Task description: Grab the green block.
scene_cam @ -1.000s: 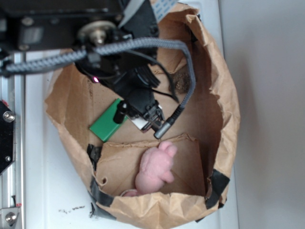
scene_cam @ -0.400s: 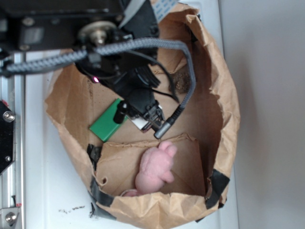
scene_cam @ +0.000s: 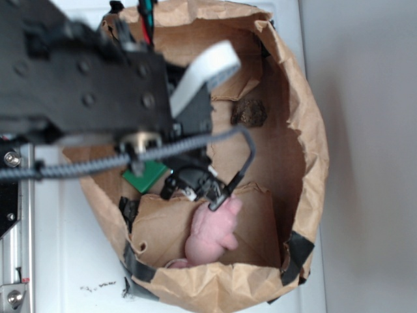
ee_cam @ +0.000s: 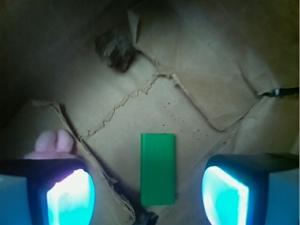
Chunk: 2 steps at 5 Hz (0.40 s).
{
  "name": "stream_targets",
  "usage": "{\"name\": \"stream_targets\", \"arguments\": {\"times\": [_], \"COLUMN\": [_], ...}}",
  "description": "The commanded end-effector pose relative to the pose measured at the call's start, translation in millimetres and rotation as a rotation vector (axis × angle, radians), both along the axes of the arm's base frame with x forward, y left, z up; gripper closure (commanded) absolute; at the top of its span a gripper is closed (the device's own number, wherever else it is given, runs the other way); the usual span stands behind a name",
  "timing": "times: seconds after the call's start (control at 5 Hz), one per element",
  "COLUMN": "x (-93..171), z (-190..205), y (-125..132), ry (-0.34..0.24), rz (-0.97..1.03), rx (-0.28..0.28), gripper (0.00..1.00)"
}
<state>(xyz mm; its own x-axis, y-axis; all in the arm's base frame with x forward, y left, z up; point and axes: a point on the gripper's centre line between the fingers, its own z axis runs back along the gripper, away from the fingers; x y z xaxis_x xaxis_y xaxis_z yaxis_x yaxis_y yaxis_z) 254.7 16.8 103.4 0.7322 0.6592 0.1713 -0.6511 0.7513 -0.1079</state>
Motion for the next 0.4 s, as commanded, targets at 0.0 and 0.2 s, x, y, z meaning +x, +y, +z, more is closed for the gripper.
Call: {"name": "stream_targets", "arguments": {"times": [0.0,0.2], "x": [6.9,11.1], "z": [-6.7,-9.4], "y": [6.4,8.6], "ry": [-0.026,0.0], "rz": [0.027,0.059], "rx": [0.003,-0.017], "gripper": [0.0,0.0]}}
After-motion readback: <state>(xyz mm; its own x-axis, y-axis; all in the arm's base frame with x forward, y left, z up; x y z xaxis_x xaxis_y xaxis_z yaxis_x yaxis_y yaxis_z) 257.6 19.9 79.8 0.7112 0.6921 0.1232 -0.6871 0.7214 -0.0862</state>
